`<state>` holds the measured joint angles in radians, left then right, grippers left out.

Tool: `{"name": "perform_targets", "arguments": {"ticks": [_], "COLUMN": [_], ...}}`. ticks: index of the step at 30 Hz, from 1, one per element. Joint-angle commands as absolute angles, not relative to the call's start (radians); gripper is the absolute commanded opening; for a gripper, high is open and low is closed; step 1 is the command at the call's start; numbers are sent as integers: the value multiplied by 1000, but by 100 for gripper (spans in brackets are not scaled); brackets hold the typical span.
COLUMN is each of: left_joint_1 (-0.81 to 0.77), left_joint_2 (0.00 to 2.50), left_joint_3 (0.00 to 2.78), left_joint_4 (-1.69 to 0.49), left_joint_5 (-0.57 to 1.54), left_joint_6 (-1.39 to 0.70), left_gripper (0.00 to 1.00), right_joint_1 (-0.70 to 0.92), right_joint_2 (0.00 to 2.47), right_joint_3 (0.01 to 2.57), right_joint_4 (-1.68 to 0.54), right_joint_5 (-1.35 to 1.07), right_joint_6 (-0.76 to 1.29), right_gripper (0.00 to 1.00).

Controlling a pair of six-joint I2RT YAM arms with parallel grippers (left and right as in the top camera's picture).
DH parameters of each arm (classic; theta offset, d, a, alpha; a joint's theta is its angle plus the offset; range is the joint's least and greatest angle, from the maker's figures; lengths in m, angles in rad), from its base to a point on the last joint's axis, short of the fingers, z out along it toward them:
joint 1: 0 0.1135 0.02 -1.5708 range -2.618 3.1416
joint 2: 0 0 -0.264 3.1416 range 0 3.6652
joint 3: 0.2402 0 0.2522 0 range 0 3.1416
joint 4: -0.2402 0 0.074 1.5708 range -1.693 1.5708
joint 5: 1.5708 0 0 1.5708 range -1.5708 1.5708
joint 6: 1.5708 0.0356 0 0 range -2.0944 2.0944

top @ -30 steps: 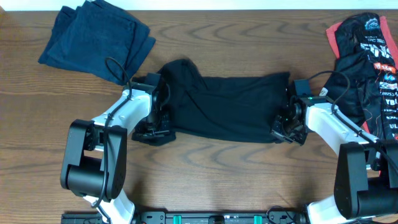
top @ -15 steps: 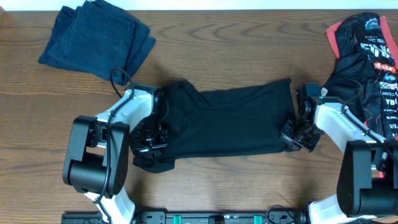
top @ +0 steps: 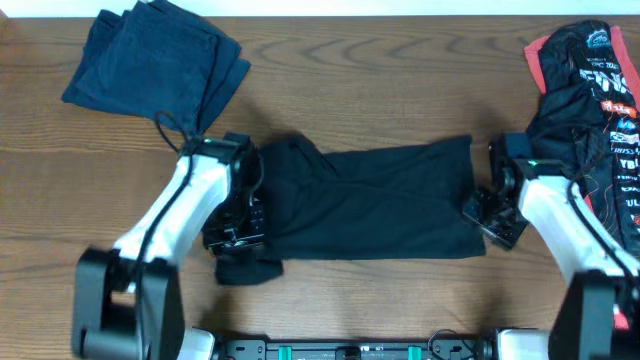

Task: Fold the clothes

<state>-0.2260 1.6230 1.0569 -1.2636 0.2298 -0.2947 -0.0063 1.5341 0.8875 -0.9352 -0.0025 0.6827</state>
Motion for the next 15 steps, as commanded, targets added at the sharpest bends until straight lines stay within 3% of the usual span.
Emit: {"name": "perform_targets", "arguments": {"ticks": [1,6,15], "left_joint_1": [-226,-226,-226], "left_joint_2": [1584,1582,1583], "left_joint_3": [1051,1051,1051], "left_joint_4": [-1304,-1278,-961], "left_joint_5": [217,218,284], "left_joint_6": [-290,-281,-285], "left_gripper": [75,79,80], "right_joint_1": [-15,-14,-12], "right_joint_2": [1474,1457,1457], "right_joint_3": [885,885,885], "right_joint_4": [-939,-928,-872], "right_joint_5": [25,14,-107], "right_joint_6": [649,647,578], "right_gripper": [99,99,99]}}
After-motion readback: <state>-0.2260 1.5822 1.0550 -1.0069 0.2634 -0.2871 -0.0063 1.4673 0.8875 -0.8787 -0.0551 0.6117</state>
